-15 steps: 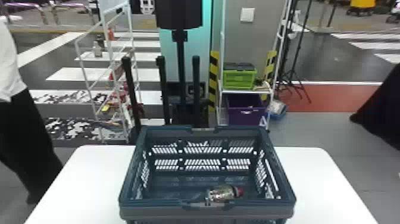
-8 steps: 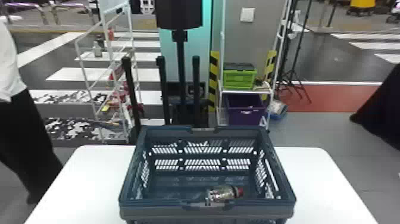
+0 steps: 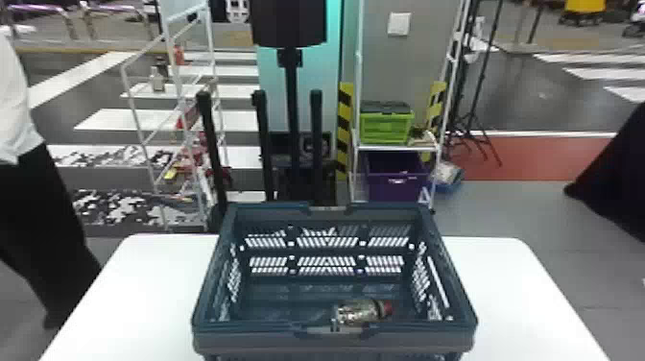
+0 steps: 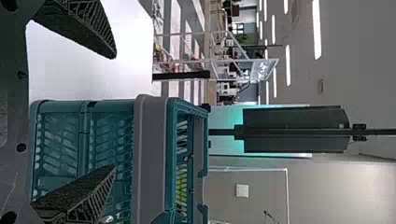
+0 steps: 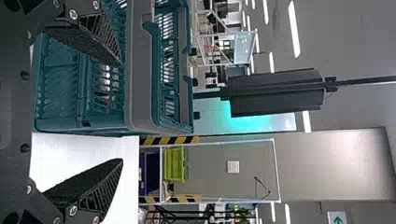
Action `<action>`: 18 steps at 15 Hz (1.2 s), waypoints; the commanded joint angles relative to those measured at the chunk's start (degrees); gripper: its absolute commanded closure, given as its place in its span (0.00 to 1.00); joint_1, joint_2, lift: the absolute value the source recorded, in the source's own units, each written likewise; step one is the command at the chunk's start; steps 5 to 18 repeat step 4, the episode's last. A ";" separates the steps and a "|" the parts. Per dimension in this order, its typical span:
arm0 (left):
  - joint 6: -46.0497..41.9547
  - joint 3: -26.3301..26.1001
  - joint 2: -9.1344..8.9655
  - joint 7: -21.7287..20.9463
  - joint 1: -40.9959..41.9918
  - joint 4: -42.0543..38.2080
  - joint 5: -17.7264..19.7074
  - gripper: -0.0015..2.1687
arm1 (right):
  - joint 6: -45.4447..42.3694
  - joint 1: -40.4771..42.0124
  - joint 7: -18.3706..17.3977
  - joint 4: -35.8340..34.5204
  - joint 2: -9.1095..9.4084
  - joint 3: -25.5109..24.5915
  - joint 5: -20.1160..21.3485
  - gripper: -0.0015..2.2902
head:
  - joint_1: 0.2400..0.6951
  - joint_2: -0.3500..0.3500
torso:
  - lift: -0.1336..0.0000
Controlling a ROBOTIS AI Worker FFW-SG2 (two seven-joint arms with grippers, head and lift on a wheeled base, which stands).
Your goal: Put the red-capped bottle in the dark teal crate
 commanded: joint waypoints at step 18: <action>-0.18 -0.28 0.09 -0.01 0.53 -0.29 -0.04 0.02 | 0.35 0.72 0.00 -0.68 -0.13 0.03 0.09 0.07 | 0.57 0.50 | 1.00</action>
